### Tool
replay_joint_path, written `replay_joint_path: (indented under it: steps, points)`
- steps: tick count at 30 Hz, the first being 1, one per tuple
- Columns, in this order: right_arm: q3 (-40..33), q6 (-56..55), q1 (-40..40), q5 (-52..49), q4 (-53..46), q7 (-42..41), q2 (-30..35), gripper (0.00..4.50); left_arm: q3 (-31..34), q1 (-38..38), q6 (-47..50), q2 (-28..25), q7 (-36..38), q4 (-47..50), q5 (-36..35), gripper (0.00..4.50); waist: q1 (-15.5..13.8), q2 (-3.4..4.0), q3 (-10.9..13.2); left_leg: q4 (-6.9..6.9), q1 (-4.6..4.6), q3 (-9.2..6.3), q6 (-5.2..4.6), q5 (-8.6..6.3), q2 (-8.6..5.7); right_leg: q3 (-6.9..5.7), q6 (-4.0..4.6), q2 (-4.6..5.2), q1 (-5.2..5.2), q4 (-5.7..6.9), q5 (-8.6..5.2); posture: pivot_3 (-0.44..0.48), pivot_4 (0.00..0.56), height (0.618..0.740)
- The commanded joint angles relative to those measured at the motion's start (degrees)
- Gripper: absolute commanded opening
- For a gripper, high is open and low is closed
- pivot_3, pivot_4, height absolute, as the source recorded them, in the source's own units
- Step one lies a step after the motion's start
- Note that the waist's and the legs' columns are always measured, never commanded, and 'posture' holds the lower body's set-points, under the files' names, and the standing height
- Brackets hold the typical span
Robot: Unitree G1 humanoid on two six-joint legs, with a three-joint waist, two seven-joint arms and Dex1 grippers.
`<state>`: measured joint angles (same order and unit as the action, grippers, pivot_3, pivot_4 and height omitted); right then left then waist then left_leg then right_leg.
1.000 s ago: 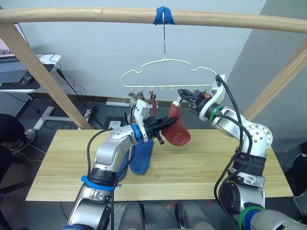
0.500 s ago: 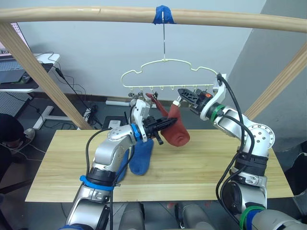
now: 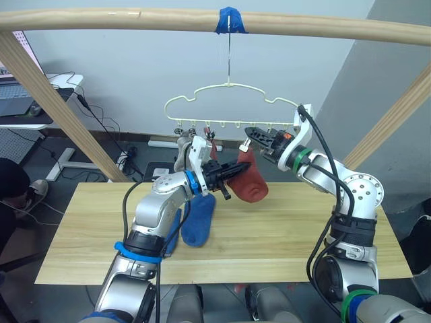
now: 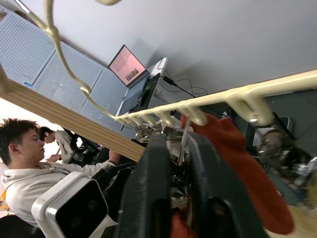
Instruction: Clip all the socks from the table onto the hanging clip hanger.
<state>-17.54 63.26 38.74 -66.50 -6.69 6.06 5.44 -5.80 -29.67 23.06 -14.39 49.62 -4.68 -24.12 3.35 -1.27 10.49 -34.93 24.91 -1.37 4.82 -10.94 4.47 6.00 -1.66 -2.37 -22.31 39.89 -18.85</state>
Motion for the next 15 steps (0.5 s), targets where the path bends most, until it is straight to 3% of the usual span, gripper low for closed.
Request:
replay_joint_path:
  steps: [1, 6, 7, 15]
  points:
    - [0.5, -0.6, -0.5, -1.6, -3.0, -1.5, 0.7, 2.12, -0.2, -0.9, -1.9, -0.1, 0.9, 1.0, 0.4, 0.0, 0.0, 0.0, 0.0, 0.0, 0.0, 0.0, 0.0, 0.0, 0.0, 0.0, 0.0, 0.0, 0.0, 0.0, 0.0, -0.021, 0.159, 0.74]
    - [-1.3, -0.5, -1.9, -3.3, -4.8, -0.7, 3.2, 3.9, -0.5, -2.4, -5.7, 0.2, -0.2, -2.2, 3.3, 0.0, -0.1, 0.0, 0.0, 0.0, 0.0, 0.01, 0.0, 0.0, 0.0, 0.0, 0.0, 0.0, 0.01, -0.01, 0.0, -0.038, 0.155, 0.74]
    - [-1.7, -0.6, -2.3, -4.0, -5.2, -0.1, 3.7, 4.38, -0.6, -2.6, -6.2, 0.3, -0.3, -3.0, 3.7, 0.65, -0.1, 0.0, 0.0, -0.02, 0.0, 0.01, 0.0, 0.0, -0.01, 0.0, 0.0, 0.0, 0.01, 0.0, 0.0, -0.038, 0.155, 0.74]
    - [-2.2, -1.4, -7.4, -7.2, -13.9, 2.7, 10.3, 4.5, -1.0, -3.3, -8.3, 0.3, 0.5, -7.8, 6.0, 2.91, 0.1, 0.0, 0.0, -0.02, 0.01, 0.02, 0.0, 0.0, -0.01, 0.02, 0.0, 0.0, 0.01, 0.0, 0.0, -0.066, 0.147, 0.74]
